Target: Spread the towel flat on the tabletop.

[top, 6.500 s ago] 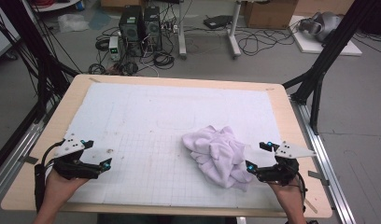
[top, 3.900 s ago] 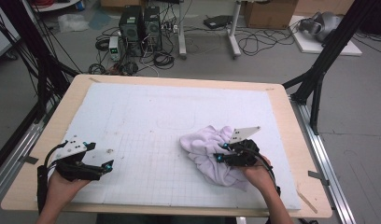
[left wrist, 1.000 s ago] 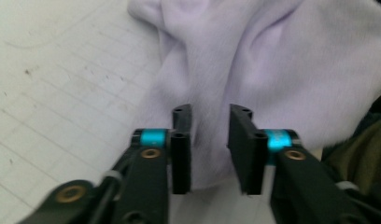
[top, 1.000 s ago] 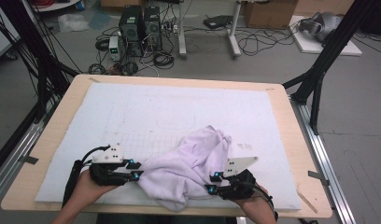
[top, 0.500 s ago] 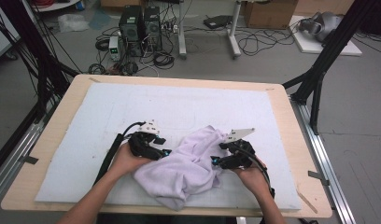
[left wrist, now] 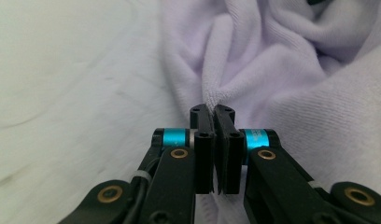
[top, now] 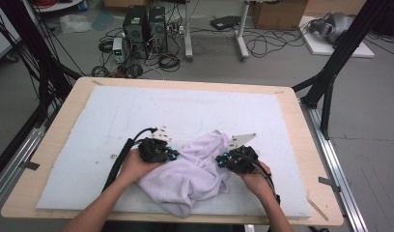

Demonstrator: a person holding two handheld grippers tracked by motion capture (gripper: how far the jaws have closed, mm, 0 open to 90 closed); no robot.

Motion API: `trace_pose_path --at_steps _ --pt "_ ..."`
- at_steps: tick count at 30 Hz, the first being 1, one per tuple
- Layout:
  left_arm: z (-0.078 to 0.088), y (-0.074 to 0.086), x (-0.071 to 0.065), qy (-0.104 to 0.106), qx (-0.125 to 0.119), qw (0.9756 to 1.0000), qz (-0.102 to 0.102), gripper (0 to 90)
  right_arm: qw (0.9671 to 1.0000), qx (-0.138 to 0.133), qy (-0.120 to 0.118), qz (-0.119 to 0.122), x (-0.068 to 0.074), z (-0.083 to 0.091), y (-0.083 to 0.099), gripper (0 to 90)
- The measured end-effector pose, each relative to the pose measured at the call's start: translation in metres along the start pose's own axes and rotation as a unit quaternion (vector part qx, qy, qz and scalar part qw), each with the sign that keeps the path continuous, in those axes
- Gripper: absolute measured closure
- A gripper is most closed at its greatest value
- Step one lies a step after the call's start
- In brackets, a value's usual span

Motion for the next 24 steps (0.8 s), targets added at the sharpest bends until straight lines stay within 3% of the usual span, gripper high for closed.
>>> trace_pose_path --at_steps 2,3,5,7,8,9,10,13,15,16,17,20,21,22,24 --pt "0.031 0.009 0.009 -0.024 -0.024 0.9993 0.013 86.7 0.9998 -0.013 0.001 0.016 -0.001 0.003 -0.019 86.4" --pt "0.031 0.009 0.009 -0.024 -0.024 0.9993 0.013 86.7 0.9996 -0.019 -0.002 0.019 -0.001 0.003 -0.025 86.5" --pt "0.056 0.015 0.015 -0.049 -0.038 0.9979 0.019 86.7 0.9994 -0.028 -0.003 0.019 -0.002 0.004 -0.033 86.6" --pt "0.081 0.020 0.021 -0.080 -0.055 0.9949 0.027 86.7 0.9980 -0.053 0.001 0.034 -0.005 0.009 -0.057 86.6" --pt "0.105 0.024 0.027 -0.098 -0.076 0.9915 0.040 86.7 0.9974 -0.063 0.001 0.036 -0.006 0.012 -0.065 86.6" --pt "0.105 0.024 0.027 -0.098 -0.076 0.9915 0.040 86.7 0.9974 -0.063 0.001 0.036 -0.006 0.012 -0.065 86.6" --pt "0.124 0.027 0.028 -0.109 -0.088 0.9893 0.041 86.6 0.9962 -0.076 0.001 0.044 -0.005 0.019 -0.078 86.7" --pt "0.135 0.033 0.024 -0.112 -0.090 0.9889 0.038 86.6 0.9954 -0.078 0.004 0.055 -0.002 0.024 -0.085 86.7" --pt "0.131 0.050 0.011 -0.104 -0.076 0.9911 0.033 86.6 0.9962 -0.067 -0.003 0.056 0.007 0.028 -0.077 86.7" --pt "0.131 0.050 0.011 -0.104 -0.076 0.9911 0.033 86.6 0.9962 -0.067 -0.003 0.056 0.007 0.028 -0.077 86.7" --pt "0.126 0.059 0.004 -0.100 -0.068 0.9922 0.032 86.6 0.9970 -0.056 -0.013 0.052 0.016 0.029 -0.059 86.7" --pt "0.114 0.081 -0.011 -0.082 -0.053 0.9947 0.032 86.6 0.9975 -0.045 -0.025 0.048 0.025 0.027 -0.041 86.7" --pt "0.110 0.089 -0.016 -0.073 -0.048 0.9956 0.034 86.5 0.9978 -0.029 -0.042 0.042 0.036 0.022 -0.020 86.8" --pt "0.106 0.095 -0.021 -0.065 -0.044 0.9963 0.035 86.5 0.9978 -0.029 -0.042 0.042 0.036 0.022 -0.020 86.8" --pt "0.100 0.103 -0.027 -0.050 -0.039 0.9974 0.034 86.2 0.9976 -0.012 -0.060 0.033 0.045 0.015 0.000 86.7"
Point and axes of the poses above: each handheld gripper's, and its own axes: z roughly backward along the jaws, y roughly out of its underside, x roughly to its left, the point moved 2 cm from there along -z, roughly forward along the jaws, and after that the axes turned 5 degrees about x, right-handed, at the moved point
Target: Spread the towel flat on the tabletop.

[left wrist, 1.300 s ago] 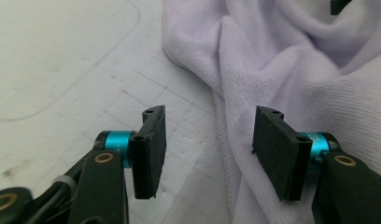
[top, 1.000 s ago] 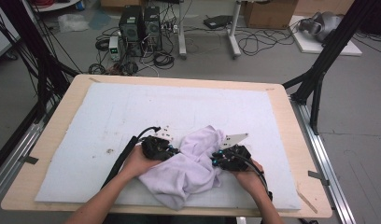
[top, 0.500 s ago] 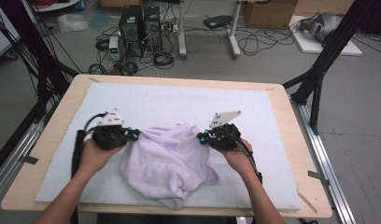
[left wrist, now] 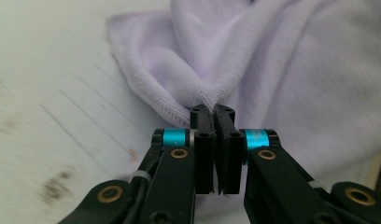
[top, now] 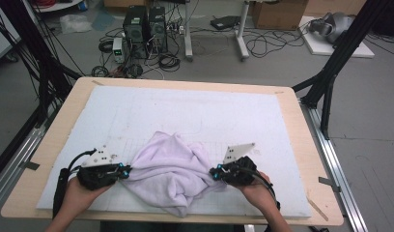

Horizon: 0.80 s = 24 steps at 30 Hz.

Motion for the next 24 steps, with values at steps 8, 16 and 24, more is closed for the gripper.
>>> trace_pose_path --at_steps 8,16,24 --pt "0.013 -0.039 0.018 -0.008 -0.038 0.9991 -0.016 62.6 0.9988 -0.048 -0.001 -0.001 -0.007 0.015 -0.022 68.9" --pt "-0.041 -0.071 0.048 -0.006 -0.003 0.9999 -0.010 59.5 0.9991 -0.025 0.033 -0.003 -0.050 -0.021 -0.057 56.3" --pt "-0.093 -0.060 0.057 -0.026 0.085 0.9960 -0.009 62.5 0.9981 0.036 -0.015 -0.048 -0.072 -0.068 -0.043 66.7"
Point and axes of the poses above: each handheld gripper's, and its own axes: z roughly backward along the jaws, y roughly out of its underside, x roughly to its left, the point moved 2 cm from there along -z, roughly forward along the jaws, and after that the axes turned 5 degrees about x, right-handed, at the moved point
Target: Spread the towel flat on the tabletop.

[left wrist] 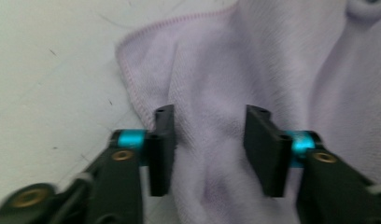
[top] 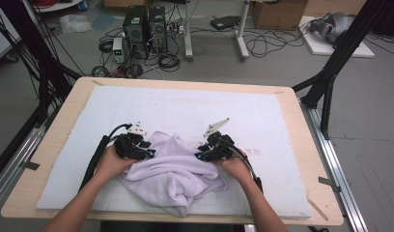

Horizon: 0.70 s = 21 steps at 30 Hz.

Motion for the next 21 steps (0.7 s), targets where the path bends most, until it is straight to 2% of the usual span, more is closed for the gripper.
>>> trace_pose_path --at_steps 1,3,4,5,6,7,8,9,10,13,14,15,16,18,19,20,21 --pt "0.002 -0.001 0.001 0.006 -0.003 1.0000 0.006 81.6 0.9999 -0.007 -0.013 -0.006 -0.003 0.001 0.002 80.4" --pt "0.003 0.000 0.003 0.008 -0.001 1.0000 0.005 83.8 0.9999 -0.007 -0.013 -0.007 -0.004 0.002 0.003 82.4" --pt "0.006 0.000 0.004 0.002 0.002 1.0000 0.007 85.8 1.0000 -0.003 0.006 -0.006 -0.006 0.008 0.005 83.6" --pt "0.008 0.001 0.004 -0.005 0.000 1.0000 0.009 86.0 1.0000 -0.003 0.006 -0.006 -0.006 0.008 0.005 83.6" --pt "0.017 0.001 0.008 -0.022 -0.016 0.9995 0.016 86.1 0.9994 -0.019 0.026 -0.008 -0.007 0.018 0.005 83.7" --pt "0.017 0.001 0.008 -0.022 -0.016 0.9995 0.016 86.2 0.9987 -0.033 0.037 -0.007 -0.007 0.025 0.005 83.7" --pt "0.023 0.001 0.010 -0.030 -0.031 0.9988 0.024 86.3 0.9976 -0.047 0.050 -0.007 -0.008 0.033 0.005 83.7" --pt "0.036 0.001 0.013 -0.045 -0.058 0.9967 0.033 86.4 0.9968 -0.055 0.057 -0.005 -0.008 0.041 0.005 83.7" --pt "0.036 0.001 0.013 -0.045 -0.058 0.9967 0.033 86.4 0.9968 -0.055 0.057 -0.005 -0.008 0.041 0.005 83.7" --pt "0.050 -0.001 0.019 -0.057 -0.091 0.9929 0.050 86.5 0.9947 -0.066 0.079 -0.006 -0.014 0.063 0.004 83.7" --pt "0.055 -0.006 0.025 -0.066 -0.108 0.9903 0.059 86.6 0.9943 -0.070 0.080 -0.009 -0.017 0.067 0.003 83.7" --pt "0.055 -0.006 0.025 -0.066 -0.108 0.9903 0.059 86.7 0.9943 -0.070 0.080 -0.009 -0.017 0.067 0.003 83.7" --pt "0.057 -0.012 0.029 -0.076 -0.116 0.9885 0.062 86.8 0.9931 -0.066 0.096 -0.007 -0.026 0.076 -0.006 83.9" --pt "0.062 -0.026 0.037 -0.088 -0.125 0.9862 0.064 86.8 0.9923 -0.065 0.105 -0.003 -0.030 0.081 -0.012 84.0" --pt "0.068 -0.041 0.043 -0.104 -0.140 0.9826 0.064 86.9 0.9906 -0.068 0.119 0.000 -0.035 0.089 -0.022 84.1" --pt "0.074 -0.055 0.050 -0.117 -0.156 0.9786 0.066 86.9 0.9873 -0.078 0.139 0.004 -0.041 0.100 -0.037 84.1" --pt "0.078 -0.066 0.056 -0.126 -0.165 0.9758 0.068 86.8 0.9842 -0.084 0.156 0.006 -0.048 0.109 -0.050 84.0"
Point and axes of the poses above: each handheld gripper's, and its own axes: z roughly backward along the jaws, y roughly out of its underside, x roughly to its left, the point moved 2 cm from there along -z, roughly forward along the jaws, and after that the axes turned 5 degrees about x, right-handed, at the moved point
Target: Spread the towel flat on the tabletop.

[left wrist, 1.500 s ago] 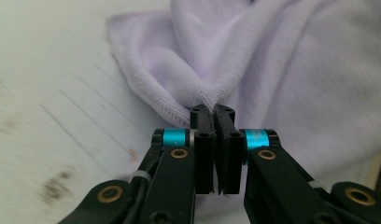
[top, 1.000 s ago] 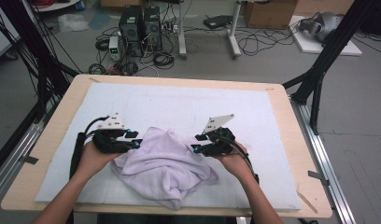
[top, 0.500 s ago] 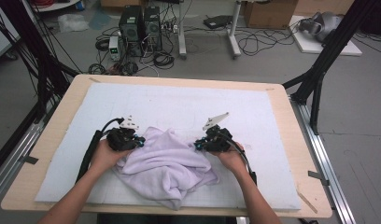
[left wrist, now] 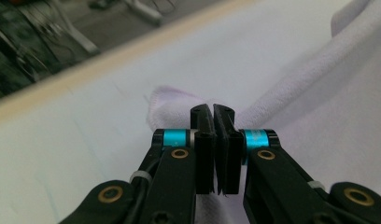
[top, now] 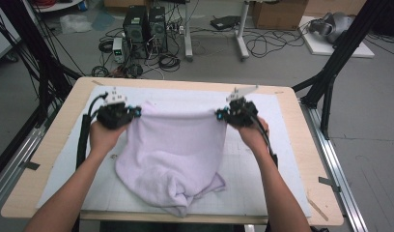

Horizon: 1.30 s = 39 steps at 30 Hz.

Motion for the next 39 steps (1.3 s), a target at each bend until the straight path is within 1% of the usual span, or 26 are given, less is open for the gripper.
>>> trace_pose_path --at_steps 1,2,3,4,5,6,7,8,10,12,14,17,18,19,20,21,22,25,28,30,31,32,33,35,38,39 --pt "-0.003 -0.016 0.007 -0.015 -0.011 0.9998 0.001 84.5 0.9993 -0.005 0.037 0.002 -0.020 0.003 -0.022 79.0" --pt "-0.008 -0.028 0.013 -0.034 -0.016 0.9993 0.007 84.5 0.9993 -0.005 0.037 0.002 -0.020 0.003 -0.022 79.0" --pt "-0.016 -0.036 0.020 -0.044 -0.008 0.9985 0.031 76.6 0.9981 -0.009 0.061 -0.002 -0.031 0.003 -0.029 67.3" --pt "-0.021 -0.037 0.023 -0.034 0.002 0.9985 0.043 57.9 0.9961 -0.011 0.086 -0.016 -0.042 -0.002 -0.032 57.5" --pt "-0.027 -0.034 0.025 -0.024 0.019 0.9985 0.046 57.6 0.9963 -0.003 0.079 -0.034 -0.048 -0.004 -0.031 53.1" --pt "-0.030 -0.029 0.024 -0.023 0.027 0.9984 0.043 54.7 0.9955 0.004 0.068 -0.066 -0.055 -0.012 -0.021 49.6" --pt "-0.033 -0.022 0.023 -0.020 0.035 0.9984 0.039 54.2 0.9959 0.007 0.054 -0.072 -0.054 -0.017 -0.014 48.9" --pt "-0.036 -0.013 0.022 -0.011 0.043 0.9984 0.036 54.2 0.9959 0.007 0.054 -0.072 -0.054 -0.017 -0.014 48.9" --pt "-0.039 0.009 0.019 0.005 0.055 0.9974 0.046 53.4 0.9967 0.013 0.050 -0.063 -0.046 -0.025 0.003 46.0" --pt "-0.038 0.026 0.015 0.020 0.058 0.9968 0.051 52.9 0.9967 0.020 0.018 -0.077 -0.036 -0.032 0.022 44.4" --pt "-0.033 0.043 0.009 0.031 0.063 0.9967 0.040 52.0 0.9974 0.015 0.012 -0.069 -0.024 -0.033 0.035 44.5" --pt "-0.020 0.059 -0.003 0.048 0.059 0.9968 0.022 50.3 0.9976 0.010 -0.019 -0.065 -0.005 -0.030 0.052 42.8" --pt "-0.016 0.062 -0.006 0.052 0.059 0.9968 0.014 49.4 0.9979 0.004 -0.029 -0.059 0.007 -0.025 0.058 42.5" --pt "-0.011 0.067 -0.010 0.057 0.058 0.9966 0.007 48.8 0.9977 -0.007 -0.037 -0.056 0.014 -0.022 0.062 42.3" --pt "-0.006 0.071 -0.013 0.065 0.057 0.9963 0.002 48.8 0.9977 -0.007 -0.037 -0.056 0.014 -0.022 0.062 42.3" --pt "-0.001 0.075 -0.016 0.071 0.054 0.9960 0.003 47.4 0.9973 -0.016 -0.054 -0.048 0.028 -0.016 0.067 41.2" --pt "0.004 0.080 -0.019 0.080 0.051 0.9954 0.004 47.4 0.9973 -0.016 -0.054 -0.048 0.028 -0.016 0.067 41.2" --pt "0.020 0.092 -0.026 0.096 0.038 0.9946 0.009 46.4 0.9961 -0.038 -0.073 -0.031 0.050 -0.006 0.072 39.8" --pt "0.030 0.101 -0.031 0.109 0.031 0.9935 0.014 43.9 0.9944 -0.023 -0.101 -0.022 0.070 0.003 0.075 34.7" --pt "0.037 0.107 -0.034 0.115 0.026 0.9930 0.015 43.9 0.9939 -0.051 -0.097 -0.007 0.082 0.009 0.077 35.6" --pt "0.041 0.109 -0.036 0.117 0.024 0.9928 0.013 43.8 0.9933 -0.057 -0.101 -0.003 0.092 0.013 0.082 34.8" --pt "0.044 0.111 -0.039 0.117 0.017 0.9929 0.013 43.8 0.9933 -0.057 -0.101 -0.003 0.092 0.013 0.082 34.8" --pt "0.047 0.114 -0.041 0.116 0.016 0.9931 0.009 43.6 0.9926 -0.066 -0.101 -0.004 0.099 0.013 0.089 34.7" --pt "0.051 0.118 -0.047 0.116 0.015 0.9931 0.002 43.3 0.9925 -0.067 -0.102 -0.005 0.102 0.012 0.093 34.6" --pt "0.057 0.126 -0.056 0.128 0.015 0.9917 -0.006 41.6 0.9938 -0.049 -0.100 -0.003 0.110 0.008 0.102 33.4" --pt "0.058 0.128 -0.059 0.134 0.016 0.9908 -0.011 41.7 0.9930 -0.054 -0.104 -0.007 0.113 0.008 0.108 33.1"
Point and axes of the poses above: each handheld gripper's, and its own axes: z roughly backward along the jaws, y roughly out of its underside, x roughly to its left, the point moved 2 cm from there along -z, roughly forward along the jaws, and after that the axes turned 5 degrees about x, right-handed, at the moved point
